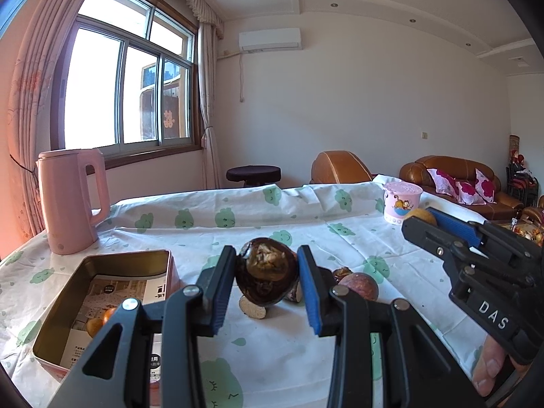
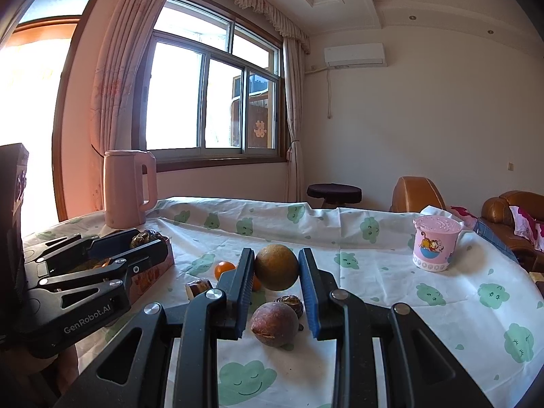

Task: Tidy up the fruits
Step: 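Lift the brown fruit and yellow fruit and carry them toward the tin box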

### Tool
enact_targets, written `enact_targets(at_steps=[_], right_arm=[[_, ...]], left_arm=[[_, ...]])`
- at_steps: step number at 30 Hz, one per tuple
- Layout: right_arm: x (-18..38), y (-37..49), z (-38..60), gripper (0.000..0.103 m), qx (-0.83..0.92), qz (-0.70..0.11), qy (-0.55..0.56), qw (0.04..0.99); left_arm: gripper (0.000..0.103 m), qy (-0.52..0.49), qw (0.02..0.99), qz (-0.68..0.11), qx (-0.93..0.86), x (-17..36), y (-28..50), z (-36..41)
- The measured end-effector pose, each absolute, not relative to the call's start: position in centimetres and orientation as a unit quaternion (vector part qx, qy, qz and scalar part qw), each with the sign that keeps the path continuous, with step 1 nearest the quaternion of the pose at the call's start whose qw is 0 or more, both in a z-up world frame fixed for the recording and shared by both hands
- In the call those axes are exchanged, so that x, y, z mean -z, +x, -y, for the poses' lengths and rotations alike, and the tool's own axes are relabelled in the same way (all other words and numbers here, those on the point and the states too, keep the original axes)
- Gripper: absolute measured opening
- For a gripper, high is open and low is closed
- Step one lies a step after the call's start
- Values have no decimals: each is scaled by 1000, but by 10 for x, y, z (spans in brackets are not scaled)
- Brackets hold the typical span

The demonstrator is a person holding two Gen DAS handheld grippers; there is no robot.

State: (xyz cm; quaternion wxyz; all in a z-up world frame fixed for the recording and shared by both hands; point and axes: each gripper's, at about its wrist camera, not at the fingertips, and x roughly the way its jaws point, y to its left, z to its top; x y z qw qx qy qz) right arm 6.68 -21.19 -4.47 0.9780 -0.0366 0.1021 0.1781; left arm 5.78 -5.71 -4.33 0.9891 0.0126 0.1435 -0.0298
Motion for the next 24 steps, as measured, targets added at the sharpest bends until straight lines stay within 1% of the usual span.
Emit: enact_targets(at_steps=[5, 13, 24], right_arm=[[44, 64, 211, 29, -178, -95, -38, 979], [42, 68, 209, 29, -189, -113, -22, 975], [26, 71, 175, 29, -223, -105, -40, 968]], left_arm=[[39, 10, 990, -140, 27, 43, 55, 55], [39, 4, 988, -151, 18, 44, 53, 40], [39, 2, 987, -160, -10, 44, 53, 18]])
